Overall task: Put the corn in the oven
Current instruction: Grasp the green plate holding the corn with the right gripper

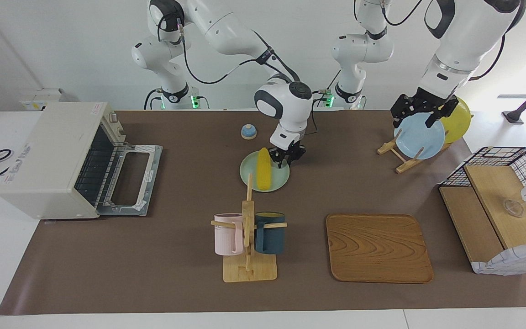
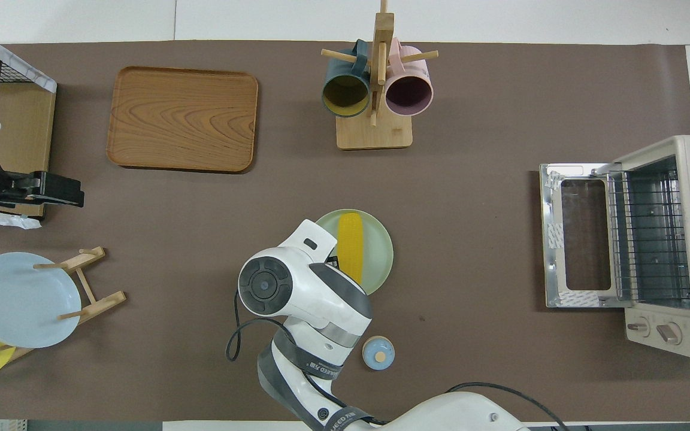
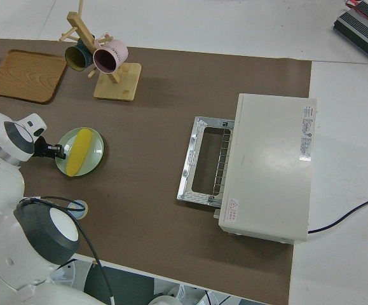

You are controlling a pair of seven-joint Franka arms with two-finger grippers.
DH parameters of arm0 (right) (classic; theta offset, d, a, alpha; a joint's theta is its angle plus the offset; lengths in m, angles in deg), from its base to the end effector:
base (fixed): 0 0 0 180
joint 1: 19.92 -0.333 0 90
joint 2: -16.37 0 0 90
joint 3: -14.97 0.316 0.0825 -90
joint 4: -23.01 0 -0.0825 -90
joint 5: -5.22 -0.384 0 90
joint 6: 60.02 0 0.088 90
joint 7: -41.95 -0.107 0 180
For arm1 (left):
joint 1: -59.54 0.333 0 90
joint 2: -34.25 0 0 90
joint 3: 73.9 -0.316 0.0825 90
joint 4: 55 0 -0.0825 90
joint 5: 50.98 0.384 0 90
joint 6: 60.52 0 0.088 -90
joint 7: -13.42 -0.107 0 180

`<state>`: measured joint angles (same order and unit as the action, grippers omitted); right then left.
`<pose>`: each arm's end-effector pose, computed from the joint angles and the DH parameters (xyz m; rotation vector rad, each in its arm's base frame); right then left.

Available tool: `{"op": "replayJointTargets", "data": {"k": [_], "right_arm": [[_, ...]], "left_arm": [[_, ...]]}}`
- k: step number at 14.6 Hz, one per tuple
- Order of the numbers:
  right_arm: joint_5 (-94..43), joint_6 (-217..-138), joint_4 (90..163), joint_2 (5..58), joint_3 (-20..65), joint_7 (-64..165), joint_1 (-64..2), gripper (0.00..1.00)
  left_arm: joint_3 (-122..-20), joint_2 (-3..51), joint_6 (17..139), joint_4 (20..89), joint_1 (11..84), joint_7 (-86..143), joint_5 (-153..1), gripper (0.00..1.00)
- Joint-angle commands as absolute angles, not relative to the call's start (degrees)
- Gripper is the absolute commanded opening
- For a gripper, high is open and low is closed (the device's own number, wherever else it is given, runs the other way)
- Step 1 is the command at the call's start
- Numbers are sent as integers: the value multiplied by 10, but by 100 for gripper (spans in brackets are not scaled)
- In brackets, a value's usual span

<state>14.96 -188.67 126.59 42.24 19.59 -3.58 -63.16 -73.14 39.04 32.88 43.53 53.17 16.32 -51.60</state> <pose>0.4411 0.4745 0.2938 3.0580 0.2142 0.0964 0.5275 -0.0674 0.6045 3.1303 -0.1145 -0.0106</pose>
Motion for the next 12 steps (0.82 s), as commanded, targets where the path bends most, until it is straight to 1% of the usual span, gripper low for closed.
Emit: {"op": "replayJointTargets", "data": {"k": [1,4,6,8,9,12], "right_arm": [[159,-1898,1291,403,200,-23,-624,0],[190,-1884,1290,402,200,-17,-624,0],[227,-1834,1273,401,200,7,-618,0],[245,-1776,1232,402,198,41,-609,0],[246,-1761,1222,400,199,42,-593,0],[243,-1729,1230,368,199,111,-546,0]], "left_arm": [[-729,390,336,439,533,159,-509,100],[-729,392,334,440,531,161,-509,100],[-729,392,337,440,530,161,-512,100],[-729,392,338,440,528,162,-522,100],[-729,392,338,440,528,162,-522,100],[-728,389,341,438,532,157,-521,100]]}}
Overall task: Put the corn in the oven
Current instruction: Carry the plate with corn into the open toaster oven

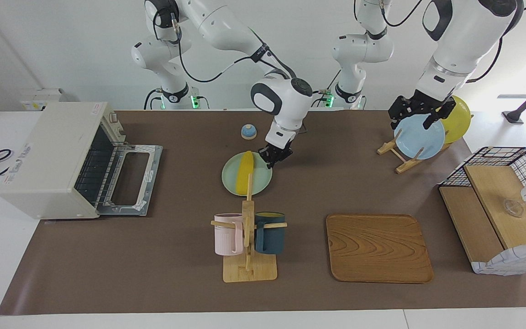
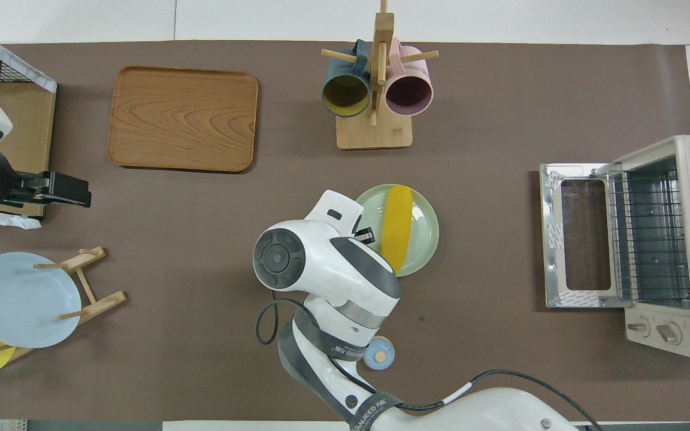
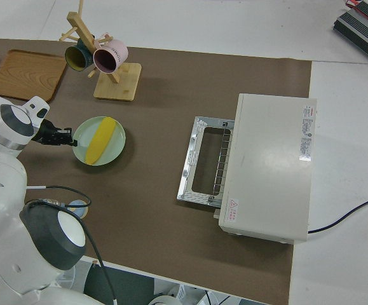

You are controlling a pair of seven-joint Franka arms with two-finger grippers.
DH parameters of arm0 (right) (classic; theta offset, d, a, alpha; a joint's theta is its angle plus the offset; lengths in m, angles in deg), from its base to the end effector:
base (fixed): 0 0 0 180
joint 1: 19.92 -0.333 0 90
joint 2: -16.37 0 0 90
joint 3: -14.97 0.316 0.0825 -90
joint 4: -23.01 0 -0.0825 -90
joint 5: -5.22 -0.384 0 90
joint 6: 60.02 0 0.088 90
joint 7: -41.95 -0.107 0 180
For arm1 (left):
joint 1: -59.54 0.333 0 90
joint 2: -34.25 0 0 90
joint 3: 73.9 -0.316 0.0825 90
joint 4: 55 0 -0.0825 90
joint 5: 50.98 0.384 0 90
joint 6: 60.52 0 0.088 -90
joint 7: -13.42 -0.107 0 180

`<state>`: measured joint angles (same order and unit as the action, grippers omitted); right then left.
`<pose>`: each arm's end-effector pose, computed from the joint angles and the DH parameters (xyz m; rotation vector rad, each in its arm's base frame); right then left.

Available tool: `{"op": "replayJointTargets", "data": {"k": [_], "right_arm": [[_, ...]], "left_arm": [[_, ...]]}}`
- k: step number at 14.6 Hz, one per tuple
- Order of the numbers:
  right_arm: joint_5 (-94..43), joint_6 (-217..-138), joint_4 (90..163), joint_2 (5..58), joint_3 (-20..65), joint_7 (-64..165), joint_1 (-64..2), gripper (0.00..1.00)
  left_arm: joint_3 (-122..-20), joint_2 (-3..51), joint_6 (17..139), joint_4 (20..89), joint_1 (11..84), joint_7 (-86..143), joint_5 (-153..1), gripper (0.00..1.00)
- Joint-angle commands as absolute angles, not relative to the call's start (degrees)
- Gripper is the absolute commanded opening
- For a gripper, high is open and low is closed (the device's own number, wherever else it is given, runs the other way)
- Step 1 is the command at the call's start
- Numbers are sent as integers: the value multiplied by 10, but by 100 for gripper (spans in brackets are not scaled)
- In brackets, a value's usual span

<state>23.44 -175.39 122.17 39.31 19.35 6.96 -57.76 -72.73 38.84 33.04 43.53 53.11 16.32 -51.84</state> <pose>0.4926 0.4164 0.3437 2.8474 0.3948 0.0960 0.5281 -0.0724 0.6029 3.1263 -0.1267 -0.0123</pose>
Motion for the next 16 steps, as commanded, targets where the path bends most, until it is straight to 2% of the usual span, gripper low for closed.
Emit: {"op": "replayJointTargets", "data": {"k": [1,8,12,16], "right_arm": [[243,-1718,1236,358,199,115,-535,0],[246,-1745,1408,235,198,198,-405,0],[279,-1744,1475,169,197,231,-341,0],[289,-1747,1490,159,197,298,-265,0]], "left_arm": [[-728,389,347,438,532,150,-519,100],[-724,393,348,439,533,146,-519,100],[-725,393,347,439,532,147,-520,100],[-728,393,347,439,534,147,-520,100]]}}
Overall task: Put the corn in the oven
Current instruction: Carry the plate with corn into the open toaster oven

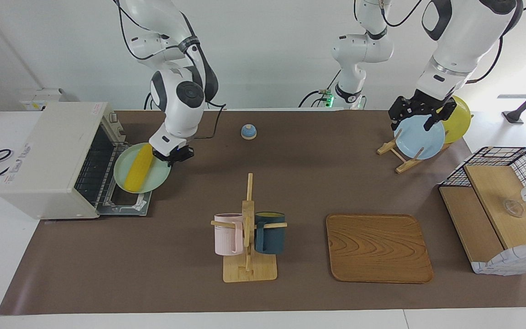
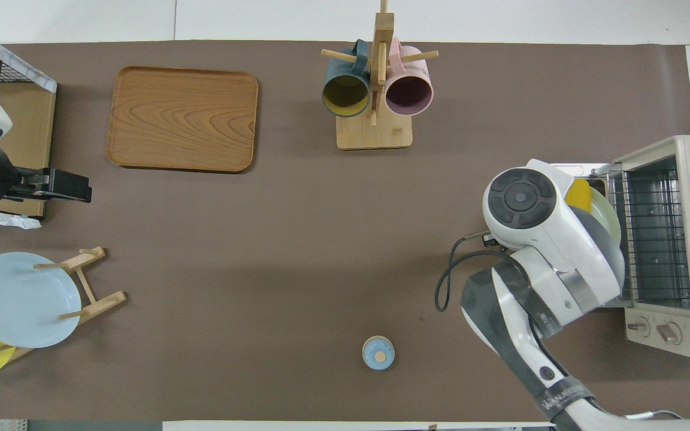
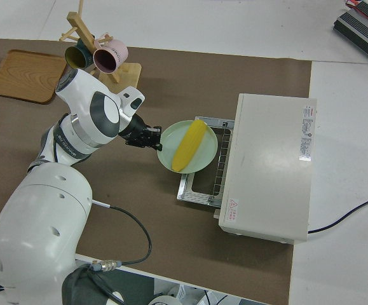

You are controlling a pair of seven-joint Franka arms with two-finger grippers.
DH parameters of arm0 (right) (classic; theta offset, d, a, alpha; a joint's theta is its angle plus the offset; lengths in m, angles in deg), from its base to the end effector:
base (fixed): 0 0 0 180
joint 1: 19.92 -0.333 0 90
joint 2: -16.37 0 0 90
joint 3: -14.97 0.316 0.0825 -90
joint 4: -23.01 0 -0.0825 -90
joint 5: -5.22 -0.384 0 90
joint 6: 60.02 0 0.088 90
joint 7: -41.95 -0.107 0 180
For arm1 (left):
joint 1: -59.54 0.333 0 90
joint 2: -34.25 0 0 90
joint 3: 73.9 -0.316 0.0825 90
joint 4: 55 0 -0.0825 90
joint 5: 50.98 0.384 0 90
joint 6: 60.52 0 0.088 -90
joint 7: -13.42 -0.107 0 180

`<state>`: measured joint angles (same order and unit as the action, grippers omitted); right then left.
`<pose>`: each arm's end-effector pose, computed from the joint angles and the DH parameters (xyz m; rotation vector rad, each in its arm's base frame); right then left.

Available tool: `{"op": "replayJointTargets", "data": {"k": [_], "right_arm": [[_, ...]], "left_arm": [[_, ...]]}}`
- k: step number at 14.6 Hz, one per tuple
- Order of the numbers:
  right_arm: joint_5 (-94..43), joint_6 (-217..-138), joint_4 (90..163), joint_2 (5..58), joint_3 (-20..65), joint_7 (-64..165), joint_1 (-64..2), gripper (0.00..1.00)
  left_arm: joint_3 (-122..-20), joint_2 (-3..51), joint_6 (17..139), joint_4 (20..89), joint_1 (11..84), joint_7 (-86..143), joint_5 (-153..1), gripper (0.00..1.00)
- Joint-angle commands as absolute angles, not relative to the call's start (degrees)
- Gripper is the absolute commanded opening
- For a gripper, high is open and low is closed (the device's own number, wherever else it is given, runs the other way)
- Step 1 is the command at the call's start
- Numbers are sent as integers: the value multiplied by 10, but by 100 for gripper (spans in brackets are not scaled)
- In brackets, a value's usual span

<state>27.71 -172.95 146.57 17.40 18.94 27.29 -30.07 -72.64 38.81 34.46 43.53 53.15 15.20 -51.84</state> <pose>0.5088 0.1026 0.3788 2.7442 0.2509 -0.1520 0.5308 -0.0732 0.6048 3.1229 -0.1582 0.0257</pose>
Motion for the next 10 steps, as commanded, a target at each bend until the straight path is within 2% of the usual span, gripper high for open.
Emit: {"op": "replayJointTargets", "data": {"k": [1,5,10], "right_arm": [[290,-1755,1494,159,197,311,-254,0],[290,-1771,1501,160,197,376,-192,0],[289,-1771,1501,160,197,424,-150,0]], "left_arm": [[-728,393,348,439,534,147,-520,100],[-728,393,348,439,534,147,-520,100],[-728,393,347,439,534,147,-520,100]]}}
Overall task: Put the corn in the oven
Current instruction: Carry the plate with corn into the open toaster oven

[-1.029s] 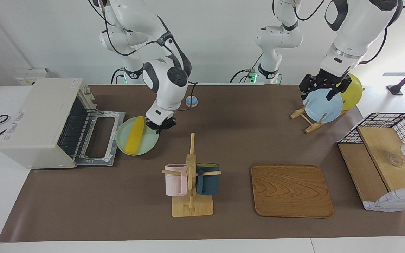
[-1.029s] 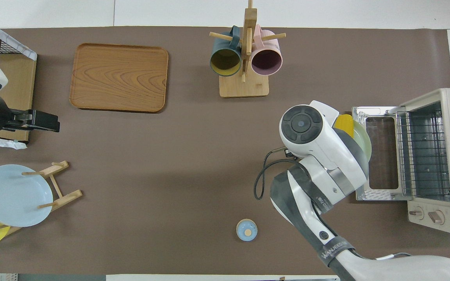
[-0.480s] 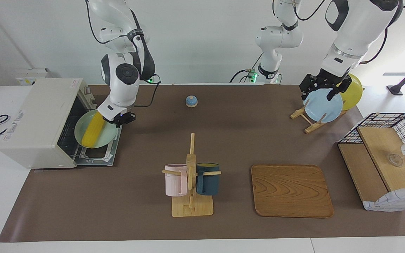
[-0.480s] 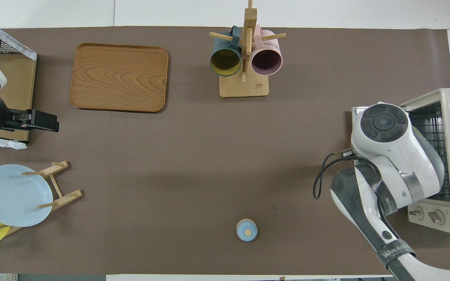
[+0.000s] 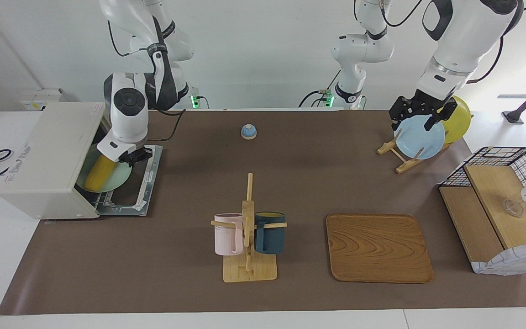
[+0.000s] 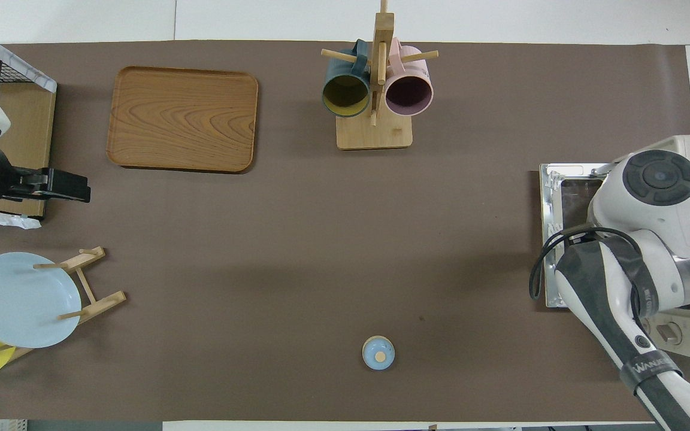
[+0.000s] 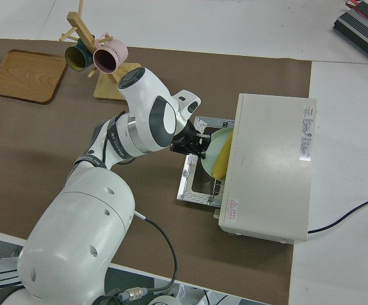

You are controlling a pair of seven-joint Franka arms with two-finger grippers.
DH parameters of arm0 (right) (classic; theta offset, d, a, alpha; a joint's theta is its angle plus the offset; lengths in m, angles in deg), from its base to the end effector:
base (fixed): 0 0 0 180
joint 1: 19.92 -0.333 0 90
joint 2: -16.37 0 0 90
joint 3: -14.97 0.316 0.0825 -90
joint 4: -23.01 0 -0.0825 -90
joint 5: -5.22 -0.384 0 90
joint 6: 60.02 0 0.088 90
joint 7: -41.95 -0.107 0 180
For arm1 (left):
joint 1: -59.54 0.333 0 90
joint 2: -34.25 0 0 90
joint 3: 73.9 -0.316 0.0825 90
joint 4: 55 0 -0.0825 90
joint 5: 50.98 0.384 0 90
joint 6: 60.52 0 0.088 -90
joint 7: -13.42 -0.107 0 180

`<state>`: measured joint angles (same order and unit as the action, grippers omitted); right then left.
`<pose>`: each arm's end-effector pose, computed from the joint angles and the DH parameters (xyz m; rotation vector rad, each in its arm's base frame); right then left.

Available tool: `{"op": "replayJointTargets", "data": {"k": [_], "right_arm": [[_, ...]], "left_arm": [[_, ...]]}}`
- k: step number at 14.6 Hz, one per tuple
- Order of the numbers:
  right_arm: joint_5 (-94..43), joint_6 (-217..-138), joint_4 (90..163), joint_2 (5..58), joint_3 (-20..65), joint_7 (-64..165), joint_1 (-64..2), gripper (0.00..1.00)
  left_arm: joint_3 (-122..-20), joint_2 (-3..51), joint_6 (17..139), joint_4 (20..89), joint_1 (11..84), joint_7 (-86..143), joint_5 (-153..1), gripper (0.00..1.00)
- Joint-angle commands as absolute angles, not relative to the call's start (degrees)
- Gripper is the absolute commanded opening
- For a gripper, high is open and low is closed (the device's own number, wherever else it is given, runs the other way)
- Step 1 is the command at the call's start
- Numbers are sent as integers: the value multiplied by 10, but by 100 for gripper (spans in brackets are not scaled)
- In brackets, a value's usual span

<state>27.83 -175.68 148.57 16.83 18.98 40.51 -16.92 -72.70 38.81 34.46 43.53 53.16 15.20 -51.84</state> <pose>0.5144 -0.0134 0.3718 2.7761 0.2752 -0.2412 0.5309 -0.0726 0.6048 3.1229 -0.1563 0.0257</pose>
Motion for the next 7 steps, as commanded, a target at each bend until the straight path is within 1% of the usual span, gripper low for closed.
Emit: {"op": "replayJointTargets", "data": {"k": [1,3,4,5,6,7], "right_arm": [[289,-1771,1501,160,197,425,-149,0],[289,-1773,1501,160,197,429,-145,0],[289,-1779,1501,161,197,439,-139,7],[289,-1783,1502,162,197,442,-134,25],[289,-1783,1501,162,197,442,-132,34],[289,-1783,1501,163,197,442,-132,35]], "left_arm": [[-728,393,348,439,534,147,-520,100],[-728,393,347,439,534,147,-520,100],[-728,393,348,439,534,147,-520,100],[-728,393,348,439,533,147,-520,100],[-728,393,348,439,534,147,-520,100],[-728,393,348,439,533,147,-520,100]]}}
